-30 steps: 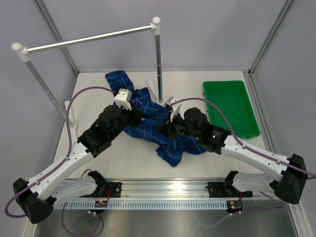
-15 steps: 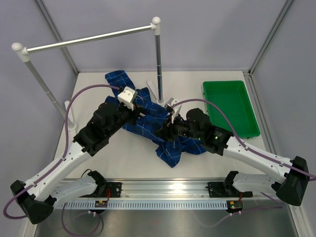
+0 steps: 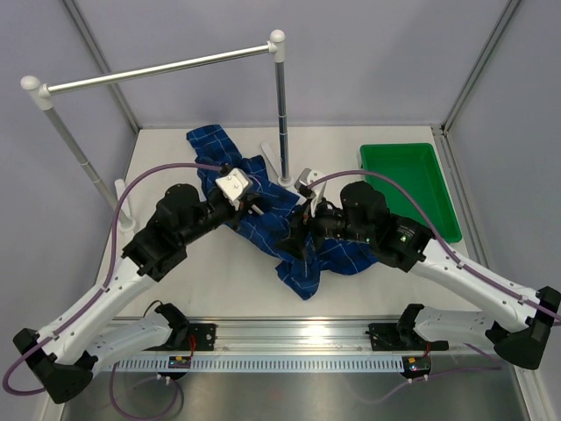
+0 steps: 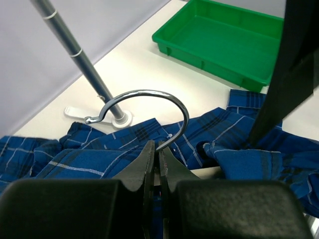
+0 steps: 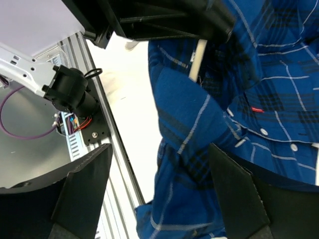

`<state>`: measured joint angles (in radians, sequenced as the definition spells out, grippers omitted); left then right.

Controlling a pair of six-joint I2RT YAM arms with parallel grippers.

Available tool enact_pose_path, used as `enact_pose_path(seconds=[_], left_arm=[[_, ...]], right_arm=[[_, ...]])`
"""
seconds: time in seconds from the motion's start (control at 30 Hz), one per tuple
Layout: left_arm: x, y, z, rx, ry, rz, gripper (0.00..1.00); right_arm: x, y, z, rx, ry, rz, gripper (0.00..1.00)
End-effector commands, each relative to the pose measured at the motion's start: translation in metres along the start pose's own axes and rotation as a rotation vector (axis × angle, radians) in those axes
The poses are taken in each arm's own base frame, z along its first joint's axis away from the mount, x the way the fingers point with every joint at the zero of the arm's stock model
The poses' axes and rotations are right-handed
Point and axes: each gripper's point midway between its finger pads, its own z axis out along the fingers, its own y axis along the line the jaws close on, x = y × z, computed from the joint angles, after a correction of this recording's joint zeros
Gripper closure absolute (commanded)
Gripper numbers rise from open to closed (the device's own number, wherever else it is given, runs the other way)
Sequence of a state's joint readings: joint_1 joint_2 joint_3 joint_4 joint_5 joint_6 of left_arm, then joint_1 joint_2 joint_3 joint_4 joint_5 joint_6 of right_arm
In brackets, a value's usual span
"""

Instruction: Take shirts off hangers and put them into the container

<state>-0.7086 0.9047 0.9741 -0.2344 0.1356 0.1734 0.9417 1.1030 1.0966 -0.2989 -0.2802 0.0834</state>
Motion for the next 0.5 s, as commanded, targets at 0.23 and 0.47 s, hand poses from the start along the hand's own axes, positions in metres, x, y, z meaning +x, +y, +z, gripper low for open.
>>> enact_pose_path(seconds=[0.23, 0.47], left_arm=[[-0.011, -0.019, -0.011, 0.116, -0.085, 0.097, 1.00], [-0.007, -0.025, -0.010, 0.148, -0.079, 0.106, 1.00]], right_arm=[[-0.013, -0.014, -0.015, -0.068, 0.091, -0.098, 0.09], [-0.025, -0.003, -0.008, -0.283, 0.103, -0.117, 0.10]])
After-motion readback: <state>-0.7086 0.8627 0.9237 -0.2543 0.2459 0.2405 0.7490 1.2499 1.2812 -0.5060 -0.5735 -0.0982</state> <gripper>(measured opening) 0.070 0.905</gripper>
